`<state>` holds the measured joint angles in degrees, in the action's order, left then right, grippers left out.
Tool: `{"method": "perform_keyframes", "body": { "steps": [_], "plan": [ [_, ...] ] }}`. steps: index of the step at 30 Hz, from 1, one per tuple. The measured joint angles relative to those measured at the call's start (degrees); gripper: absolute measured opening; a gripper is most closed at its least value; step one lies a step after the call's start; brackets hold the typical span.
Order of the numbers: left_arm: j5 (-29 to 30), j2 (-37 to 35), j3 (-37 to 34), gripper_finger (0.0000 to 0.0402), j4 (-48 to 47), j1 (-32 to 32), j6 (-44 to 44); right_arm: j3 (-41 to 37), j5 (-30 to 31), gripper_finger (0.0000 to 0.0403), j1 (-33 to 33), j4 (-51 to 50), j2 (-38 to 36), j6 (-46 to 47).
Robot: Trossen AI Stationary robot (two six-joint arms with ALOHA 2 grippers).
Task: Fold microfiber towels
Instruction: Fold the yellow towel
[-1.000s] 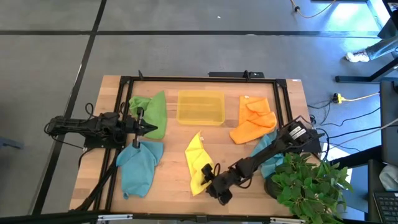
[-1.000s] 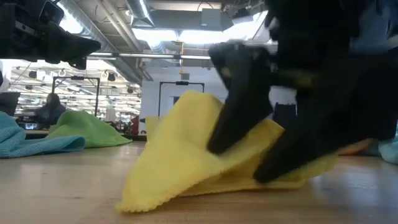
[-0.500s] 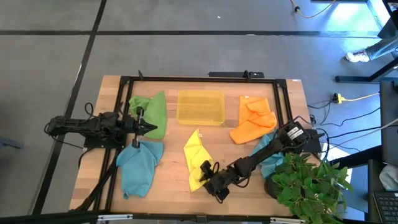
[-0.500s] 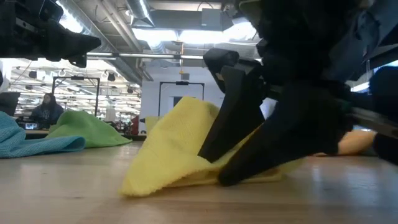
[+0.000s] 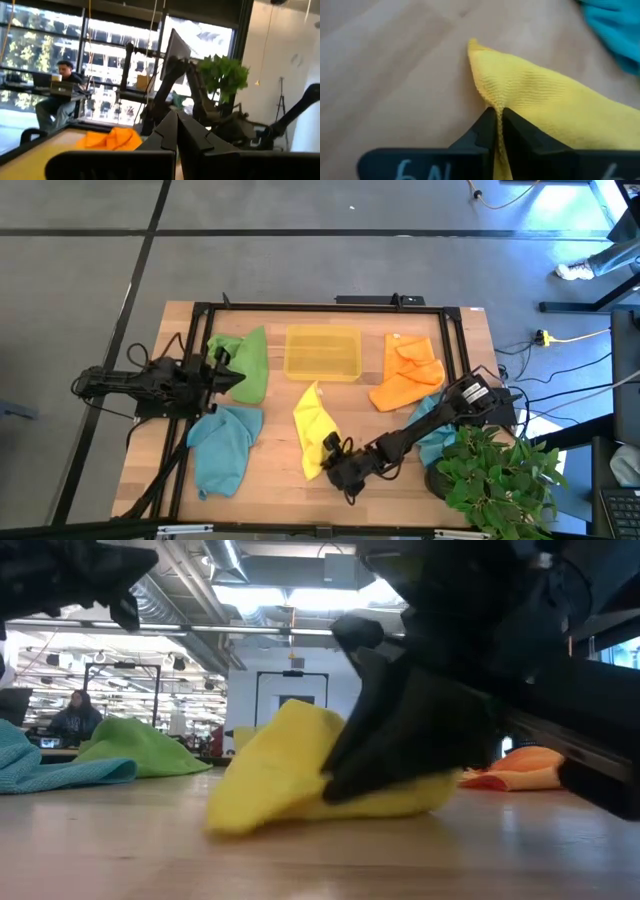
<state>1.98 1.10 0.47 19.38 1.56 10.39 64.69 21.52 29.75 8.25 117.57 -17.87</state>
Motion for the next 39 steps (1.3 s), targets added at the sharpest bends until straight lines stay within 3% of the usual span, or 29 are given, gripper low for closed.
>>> {"method": "perform_keyframes", "body": {
  "steps": [4,15,22,25,28,34,39],
  "plan": [
    [0.21,0.02,0.00,0.0000,0.36,0.00,-2.43,-0.02,5.23,0.0036,0.67,-1.06,-2.44,4.02],
    [0.56,0.02,-0.02,0.0000,0.38,0.02,-2.94,0.00,4.32,0.0035,2.30,-3.11,-6.70,8.81],
    [1.68,3.38,0.00,0.0000,-5.54,0.89,12.68,0.00,4.34,0.0035,2.30,-1.19,-6.70,6.72],
    [4.05,6.83,0.00,0.0000,-8.75,1.98,14.42,0.00,4.36,0.0035,2.30,0.10,-6.70,5.84],
    [4.58,11.10,0.00,0.0000,-4.67,3.39,14.49,0.00,5.13,0.0035,1.95,0.23,-6.70,5.95],
    [6.51,18.50,0.00,0.0000,11.43,7.04,9.46,0.00,12.39,0.0035,1.95,-0.36,-6.70,7.25],
    [8.25,26.20,2.15,0.0000,17.13,11.66,9.88,0.00,13.48,0.0035,1.83,-1.09,-6.70,8.66]
  ]
}}
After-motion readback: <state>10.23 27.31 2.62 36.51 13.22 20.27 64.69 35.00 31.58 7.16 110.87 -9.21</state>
